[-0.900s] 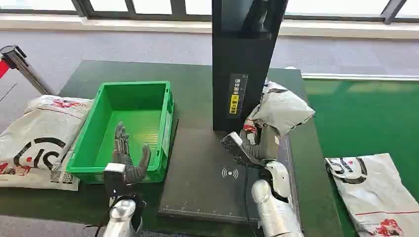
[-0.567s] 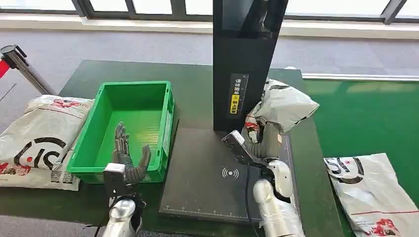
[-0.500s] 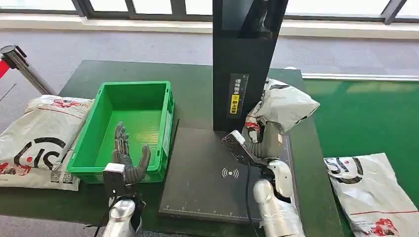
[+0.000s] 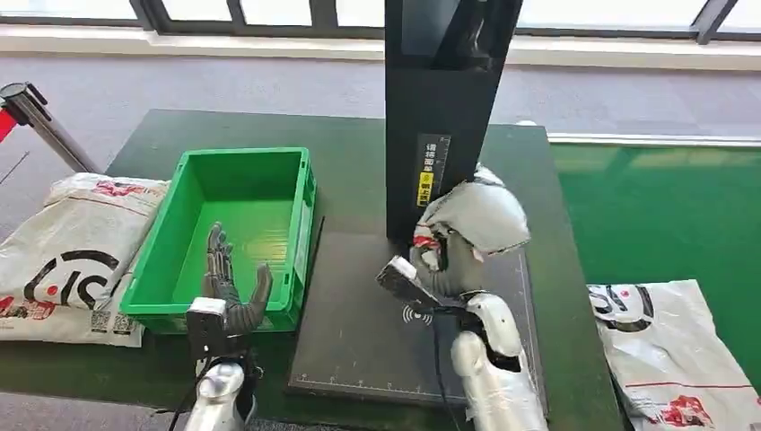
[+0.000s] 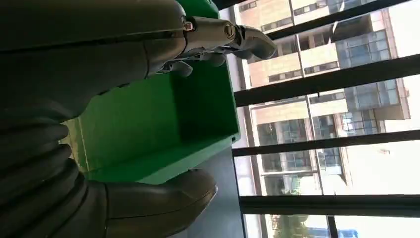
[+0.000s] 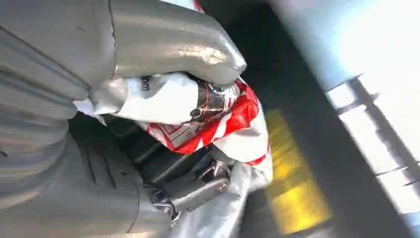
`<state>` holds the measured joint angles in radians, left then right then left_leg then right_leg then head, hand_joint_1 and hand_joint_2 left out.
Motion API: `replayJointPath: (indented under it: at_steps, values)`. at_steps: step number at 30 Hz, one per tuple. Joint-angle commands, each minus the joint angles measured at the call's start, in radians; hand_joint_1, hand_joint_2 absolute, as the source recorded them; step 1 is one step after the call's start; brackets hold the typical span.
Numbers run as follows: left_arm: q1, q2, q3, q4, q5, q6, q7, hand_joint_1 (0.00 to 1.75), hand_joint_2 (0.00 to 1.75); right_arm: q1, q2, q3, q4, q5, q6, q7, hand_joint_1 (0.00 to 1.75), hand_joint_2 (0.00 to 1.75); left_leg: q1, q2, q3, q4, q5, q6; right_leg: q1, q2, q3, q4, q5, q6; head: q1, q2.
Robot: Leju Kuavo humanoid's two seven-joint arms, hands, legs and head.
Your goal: Moved the parcel from conveyor to table for the left to box.
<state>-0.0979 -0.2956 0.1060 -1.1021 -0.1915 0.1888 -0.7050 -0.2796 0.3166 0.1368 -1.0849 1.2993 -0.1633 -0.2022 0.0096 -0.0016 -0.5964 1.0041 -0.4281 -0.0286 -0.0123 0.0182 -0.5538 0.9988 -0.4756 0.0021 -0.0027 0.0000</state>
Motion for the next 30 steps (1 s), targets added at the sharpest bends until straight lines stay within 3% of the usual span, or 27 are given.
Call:
replayJointPath:
  at_steps: [1, 15, 22, 23, 27, 28, 30]
  values:
    - [-0.019, -0.04, 0.103, 0.091, -0.018, -0.017, 0.007, 0.0, 1.75, 0.001, -0.039, 0.168, 0.088, -0.001, 0.005, 0.018, 1.75, 1.75, 0.0, -0.001, 0.002, -0.002, 0.001, 0.001, 0.0, -0.003, 0.002, -0.002, 0.0, 0.0, 0.0, 0.0]
    - [-0.041, -0.039, 0.098, 0.12, -0.019, -0.03, 0.007, 0.0, 1.75, 0.009, -0.06, 0.179, 0.112, -0.003, 0.027, 0.021, 1.75, 1.75, 0.0, -0.001, 0.003, -0.001, 0.0, 0.001, 0.0, -0.003, 0.003, -0.002, 0.0, 0.0, 0.0, 0.0]
    - [-0.036, -0.031, 0.085, 0.12, -0.005, -0.024, 0.007, 0.0, 1.75, 0.012, -0.065, 0.229, 0.119, -0.085, 0.048, -0.12, 1.75, 1.75, 0.0, -0.001, 0.003, -0.002, 0.001, 0.001, 0.0, -0.003, 0.003, -0.002, 0.001, 0.0, 0.0, 0.0]
    - [-0.035, -0.031, 0.084, 0.12, -0.004, -0.024, 0.007, 0.0, 1.75, 0.013, -0.064, 0.228, 0.114, -0.101, 0.05, -0.136, 1.24, 1.75, 0.0, -0.001, 0.002, -0.003, 0.002, 0.002, 0.0, -0.004, 0.003, -0.003, 0.001, 0.0, 0.0, 0.0]
    - [-0.035, -0.031, 0.084, 0.119, -0.004, -0.023, 0.007, 0.0, 1.75, 0.014, -0.063, 0.226, 0.108, -0.109, 0.046, -0.144, 1.24, 1.75, 0.0, -0.001, 0.004, -0.001, 0.0, 0.001, 0.0, -0.003, 0.004, -0.001, 0.0, 0.0, 0.0, 0.0]
    - [-0.033, -0.03, 0.083, 0.117, -0.003, -0.022, 0.007, 0.0, 1.75, 0.013, -0.064, 0.221, 0.099, -0.119, 0.05, -0.147, 0.0, 1.75, 0.0, -0.001, 0.003, -0.002, 0.001, 0.001, 0.0, -0.004, 0.004, -0.002, 0.0, 0.0, 0.0, 0.0]
    - [-0.032, -0.03, 0.083, 0.115, -0.002, -0.022, 0.007, 0.0, 1.75, 0.009, -0.065, 0.214, 0.096, -0.124, 0.049, -0.144, 0.0, 1.75, 0.0, -0.002, 0.003, -0.001, 0.001, 0.001, 0.0, -0.004, 0.004, -0.002, 0.0, 0.0, 0.0, 0.0]
